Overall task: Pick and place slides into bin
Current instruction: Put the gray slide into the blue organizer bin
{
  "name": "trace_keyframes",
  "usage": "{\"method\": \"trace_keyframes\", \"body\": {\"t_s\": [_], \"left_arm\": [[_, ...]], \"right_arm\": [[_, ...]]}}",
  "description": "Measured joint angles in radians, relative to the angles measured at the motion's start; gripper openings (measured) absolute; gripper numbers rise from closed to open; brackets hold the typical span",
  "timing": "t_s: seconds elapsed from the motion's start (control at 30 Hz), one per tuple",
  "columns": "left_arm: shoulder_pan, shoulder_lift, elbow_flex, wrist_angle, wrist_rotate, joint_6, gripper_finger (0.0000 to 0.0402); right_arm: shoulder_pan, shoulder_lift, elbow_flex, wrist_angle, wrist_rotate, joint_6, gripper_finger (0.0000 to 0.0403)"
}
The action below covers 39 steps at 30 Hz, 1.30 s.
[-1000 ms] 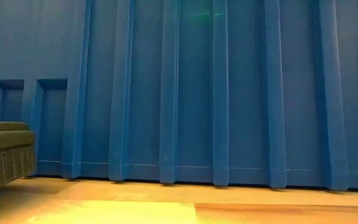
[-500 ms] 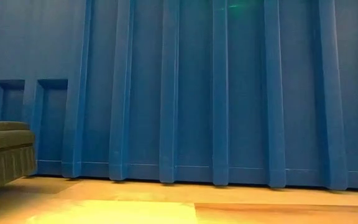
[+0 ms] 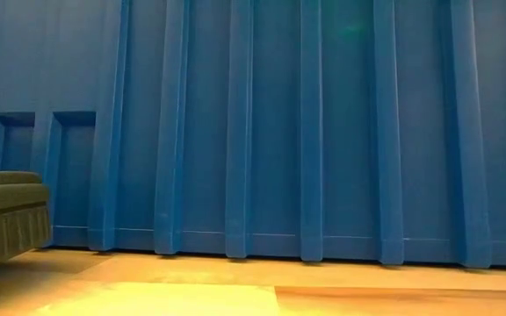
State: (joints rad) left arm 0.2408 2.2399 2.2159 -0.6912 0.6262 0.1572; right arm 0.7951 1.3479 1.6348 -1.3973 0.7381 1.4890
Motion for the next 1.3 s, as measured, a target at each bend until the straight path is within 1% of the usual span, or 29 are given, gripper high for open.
{"method": "trace_keyframes", "body": {"t_s": [0.1,0.17,0.27,0.3,0.43,0.5,0.57,0.63,0.7,0.8,0.97,1.07,1.2,1.3], "left_arm": [[-0.017,0.02,0.001,0.02,-0.004,-0.005,0.0023],[-0.02,0.022,0.0,0.003,0.0,-0.012,0.0023],[-0.026,0.021,0.001,0.035,0.013,-0.023,0.0021],[-0.026,0.021,0.001,0.038,0.013,-0.022,0.0021],[-0.026,0.021,0.011,0.047,0.013,-0.028,0.0021],[-0.026,0.021,0.016,0.059,0.014,-0.028,0.0021],[-0.026,0.021,0.016,0.061,0.017,-0.027,0.0021],[-0.025,0.021,0.016,0.061,0.021,-0.031,0.0021],[-0.025,0.021,0.016,0.062,0.034,-0.03,0.0021],[-0.025,0.021,0.016,0.061,0.04,-0.031,0.0021],[-0.026,0.021,0.016,0.062,0.039,-0.031,0.0021],[-0.025,0.021,0.016,0.062,0.04,-0.031,0.0021],[-0.025,0.021,0.016,0.067,0.044,-0.031,0.0021],[-0.025,0.021,0.016,0.068,0.047,-0.031,0.0021]], "right_arm": [[-0.016,-0.001,0.0,-0.028,-0.068,0.04,0.0199],[-0.036,-0.004,0.0,-0.064,-0.132,0.08,0.0198],[-0.081,-0.012,0.0,-0.176,-0.256,0.157,0.0211],[-0.095,-0.015,0.0,-0.184,-0.277,0.165,0.0218],[-0.158,-0.045,-0.002,-0.139,-0.234,0.052,0.0252],[-0.216,-0.049,-0.002,-0.163,-0.258,0.032,0.0266],[-0.261,-0.045,-0.002,-0.174,-0.295,-0.008,0.0271],[-0.301,-0.045,-0.002,-0.145,-0.314,-0.098,0.0272],[-0.337,-0.045,-0.002,-0.071,-0.328,-0.188,0.027],[-0.395,-0.043,-0.002,-0.042,-0.385,-0.256,0.0266],[-0.454,-0.025,-0.002,-0.046,-0.45,-0.341,0.0264],[-0.483,-0.018,-0.002,-0.056,-0.511,-0.347,0.0264],[-0.504,-0.014,-0.046,0.01,-0.594,-0.402,0.0264],[-0.522,-0.013,-0.088,0.022,-0.627,-0.424,0.0264]]}}
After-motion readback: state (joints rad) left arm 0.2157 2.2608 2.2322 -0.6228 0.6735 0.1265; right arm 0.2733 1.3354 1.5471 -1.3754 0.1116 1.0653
